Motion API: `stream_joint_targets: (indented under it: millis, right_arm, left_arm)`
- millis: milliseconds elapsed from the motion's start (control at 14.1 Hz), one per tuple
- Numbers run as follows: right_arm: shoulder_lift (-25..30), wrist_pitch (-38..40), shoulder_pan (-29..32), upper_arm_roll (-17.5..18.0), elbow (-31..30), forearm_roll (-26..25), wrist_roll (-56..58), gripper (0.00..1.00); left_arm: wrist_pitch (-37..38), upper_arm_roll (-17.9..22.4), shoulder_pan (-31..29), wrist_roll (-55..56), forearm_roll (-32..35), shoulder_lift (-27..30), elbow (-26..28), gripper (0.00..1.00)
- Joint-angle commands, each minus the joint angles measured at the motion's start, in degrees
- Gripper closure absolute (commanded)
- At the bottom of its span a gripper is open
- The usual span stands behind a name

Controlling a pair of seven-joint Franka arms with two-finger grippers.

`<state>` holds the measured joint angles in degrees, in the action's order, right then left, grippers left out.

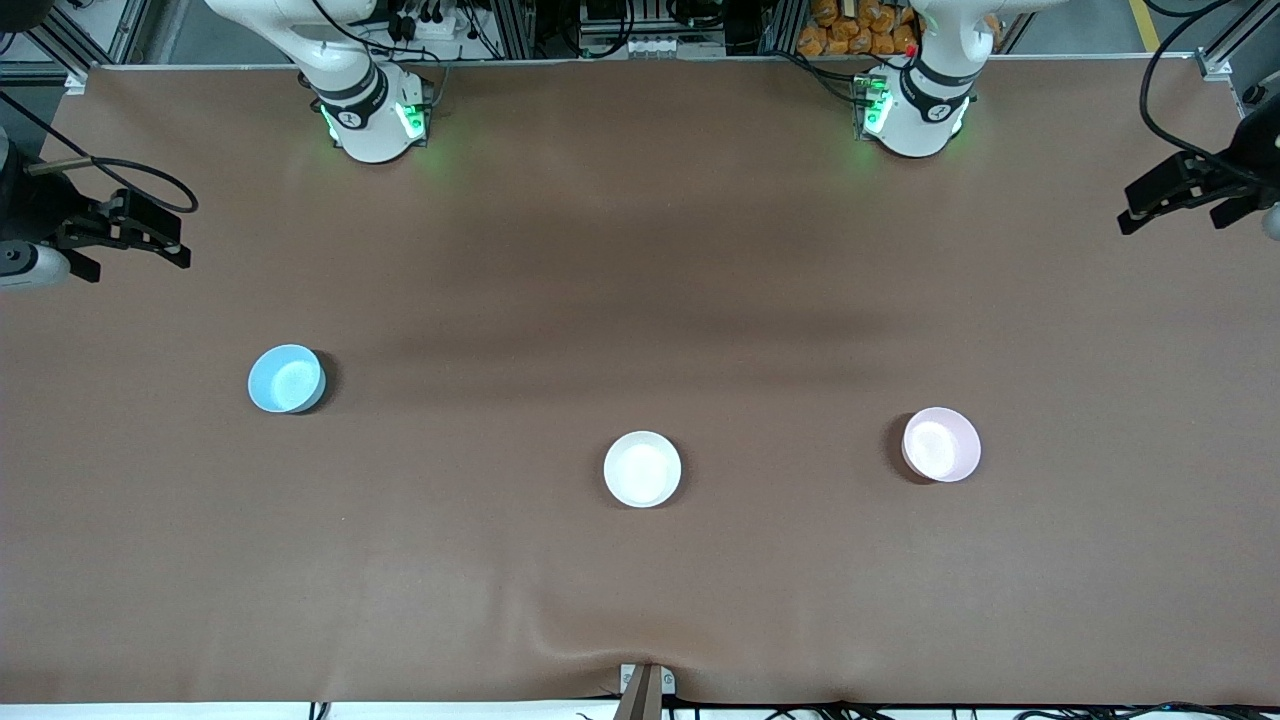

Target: Stack pink and blue bowls on white bowl

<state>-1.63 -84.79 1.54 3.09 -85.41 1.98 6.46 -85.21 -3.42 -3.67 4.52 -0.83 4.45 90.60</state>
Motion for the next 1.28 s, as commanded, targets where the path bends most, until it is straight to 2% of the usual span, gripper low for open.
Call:
stream_joint_targets:
  millis: [0,568,993,1206]
  right_arm:
    - [0.66,0.42,0.65,-0.02,-0.72,0.57,0.66,0.00]
    - [0.66,0.68,0.66,-0.02,-0.90,0.66,0.66,0.00]
    - [0.66,0.68,0.66,-0.02,-0.90,0.66,0.66,0.00]
    - [0.66,0.68,0.74,-0.02,-0.90,0.66,0.66,0.00]
  left_arm:
    - [1.45,-0.36,-2.29,-1.00,0.48,0.38,-0.51,0.00]
    - [2.16,-0.71,-3.01,-0.91,0.48,0.38,-0.95,0.00]
    - [2.16,-2.91,-2.57,-0.91,0.31,0.47,-0.95,0.00]
    - [2.16,-2.73,-3.10,-1.00,0.40,-0.23,0.71,0.00]
